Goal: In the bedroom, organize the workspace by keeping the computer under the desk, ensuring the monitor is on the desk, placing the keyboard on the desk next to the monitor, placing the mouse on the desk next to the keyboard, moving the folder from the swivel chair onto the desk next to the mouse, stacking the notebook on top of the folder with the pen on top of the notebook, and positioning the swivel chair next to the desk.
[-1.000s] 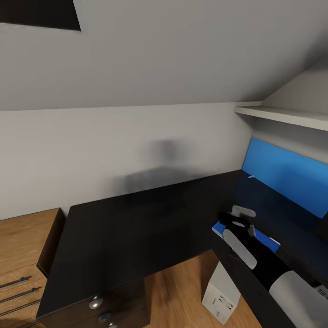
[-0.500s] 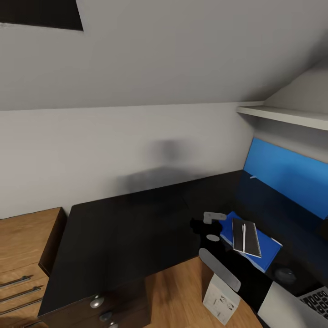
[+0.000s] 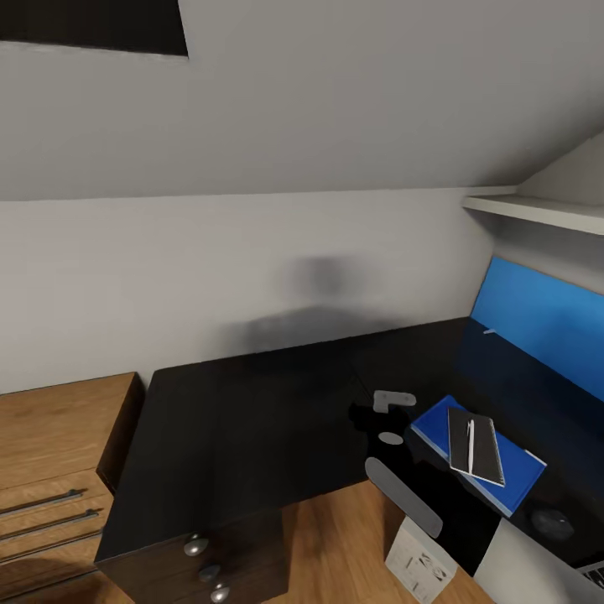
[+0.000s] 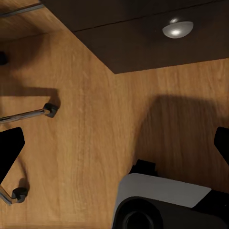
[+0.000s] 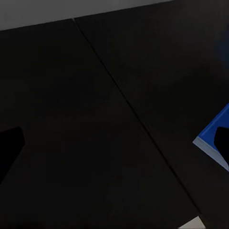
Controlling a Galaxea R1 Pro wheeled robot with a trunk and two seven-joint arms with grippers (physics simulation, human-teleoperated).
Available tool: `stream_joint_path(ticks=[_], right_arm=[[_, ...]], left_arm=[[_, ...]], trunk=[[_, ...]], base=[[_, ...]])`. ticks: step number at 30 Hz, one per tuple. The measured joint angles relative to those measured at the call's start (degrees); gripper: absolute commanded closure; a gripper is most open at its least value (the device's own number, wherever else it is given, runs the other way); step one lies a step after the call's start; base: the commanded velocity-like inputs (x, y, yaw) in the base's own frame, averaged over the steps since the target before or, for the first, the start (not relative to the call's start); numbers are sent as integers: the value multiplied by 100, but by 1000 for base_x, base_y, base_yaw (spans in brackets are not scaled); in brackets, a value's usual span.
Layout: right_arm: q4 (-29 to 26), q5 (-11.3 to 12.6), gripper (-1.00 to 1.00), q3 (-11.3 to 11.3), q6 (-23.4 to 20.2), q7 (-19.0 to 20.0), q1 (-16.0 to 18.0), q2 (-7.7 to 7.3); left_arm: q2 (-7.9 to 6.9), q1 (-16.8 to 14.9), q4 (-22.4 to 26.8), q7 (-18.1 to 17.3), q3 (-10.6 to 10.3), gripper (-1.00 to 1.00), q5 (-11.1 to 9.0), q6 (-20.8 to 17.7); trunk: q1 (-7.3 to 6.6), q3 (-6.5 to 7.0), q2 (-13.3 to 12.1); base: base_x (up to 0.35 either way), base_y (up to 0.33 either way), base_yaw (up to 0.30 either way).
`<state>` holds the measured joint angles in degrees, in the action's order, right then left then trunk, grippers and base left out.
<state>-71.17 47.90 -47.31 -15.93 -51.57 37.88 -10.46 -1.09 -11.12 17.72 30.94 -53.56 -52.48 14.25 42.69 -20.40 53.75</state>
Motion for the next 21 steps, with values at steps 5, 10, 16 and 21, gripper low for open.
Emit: stream_joint_path(ticks=[5,10,16,21], right_arm=[[6,3,-100,-2,-6,0,1,-3],[23,3,-100,-8,-7,1,2,9],[33,-2,-100,-8,-6,-6,2,51],[41,-4,-100,-11,-6,-4,2,59]], left_arm=[[0,0,-5,1,0,-100,0,0],[-1,1,-5,1,0,-100,0,1],[-1,1,-5,5,2,-100,0,1],[-1,1,-7,7,8,-100,0,1]], trunk=[[0,0,0],[0,0,0],[3,0,0],[3,0,0]], base=[[0,0,72],[-11,0,227],[-211,0,268],[-318,0,275]])
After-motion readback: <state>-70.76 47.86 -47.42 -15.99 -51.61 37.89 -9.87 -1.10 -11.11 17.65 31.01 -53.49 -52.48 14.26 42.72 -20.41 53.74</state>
